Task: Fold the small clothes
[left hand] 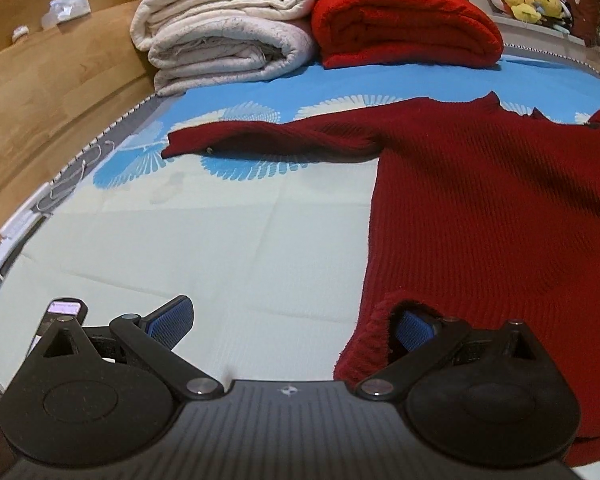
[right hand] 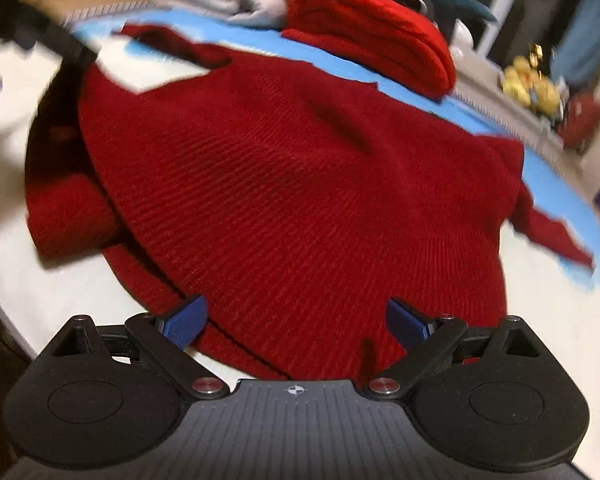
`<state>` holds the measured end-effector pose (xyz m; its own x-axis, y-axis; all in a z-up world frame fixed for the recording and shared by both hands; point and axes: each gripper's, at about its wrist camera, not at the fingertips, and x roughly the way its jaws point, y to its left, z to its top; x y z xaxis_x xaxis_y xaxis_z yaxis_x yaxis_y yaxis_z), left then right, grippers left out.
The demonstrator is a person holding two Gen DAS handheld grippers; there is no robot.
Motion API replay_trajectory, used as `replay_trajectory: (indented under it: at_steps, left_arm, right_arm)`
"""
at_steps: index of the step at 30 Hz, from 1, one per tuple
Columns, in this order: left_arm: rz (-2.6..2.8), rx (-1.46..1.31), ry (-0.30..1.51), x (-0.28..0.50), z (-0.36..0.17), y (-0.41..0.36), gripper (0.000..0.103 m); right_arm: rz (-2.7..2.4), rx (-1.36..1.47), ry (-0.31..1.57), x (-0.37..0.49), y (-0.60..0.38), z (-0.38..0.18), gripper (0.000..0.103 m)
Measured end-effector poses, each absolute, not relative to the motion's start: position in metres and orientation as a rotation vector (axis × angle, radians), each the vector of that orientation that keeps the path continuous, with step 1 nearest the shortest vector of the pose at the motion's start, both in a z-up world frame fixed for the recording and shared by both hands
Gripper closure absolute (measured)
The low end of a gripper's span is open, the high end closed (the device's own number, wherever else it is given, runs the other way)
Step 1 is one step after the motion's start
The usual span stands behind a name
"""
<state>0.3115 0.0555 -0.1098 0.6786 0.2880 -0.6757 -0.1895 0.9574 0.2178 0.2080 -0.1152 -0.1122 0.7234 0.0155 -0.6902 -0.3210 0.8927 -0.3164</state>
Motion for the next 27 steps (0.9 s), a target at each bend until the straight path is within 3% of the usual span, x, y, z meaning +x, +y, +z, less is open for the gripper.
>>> replay_trajectory:
  at_steps: [7, 12, 21, 25, 27]
  left_arm:
    - [0.261, 0.069, 0.795, 0.315, -0.107, 0.064, 0.000]
    - [0.266, 0.024, 0.789, 0.314, -0.104, 0.065, 0.000]
    - [0.276, 0.106, 0.822, 0.316, -0.113, 0.061, 0.000]
    - [0.281, 0.159, 0.846, 0.317, -0.120, 0.062, 0.000]
    - [0.265, 0.195, 0.866, 0.316, -0.125, 0.062, 0.000]
  right_arm:
    - [0.219, -0.295, 0.761, 0.209, -0.134, -0.106, 0.005]
    - [0.191, -0.423, 0.719, 0.203, -0.118, -0.115, 0.005]
    - [-0.383, -0.336, 0.805, 0.231, -0.190, -0.122, 0.006]
    - [-0.476, -0.003, 0.845, 0.219, -0.257, -0.120, 0.001]
    - [-0.515, 0.121, 0.862, 0.211, -0.276, -0.125, 0.006]
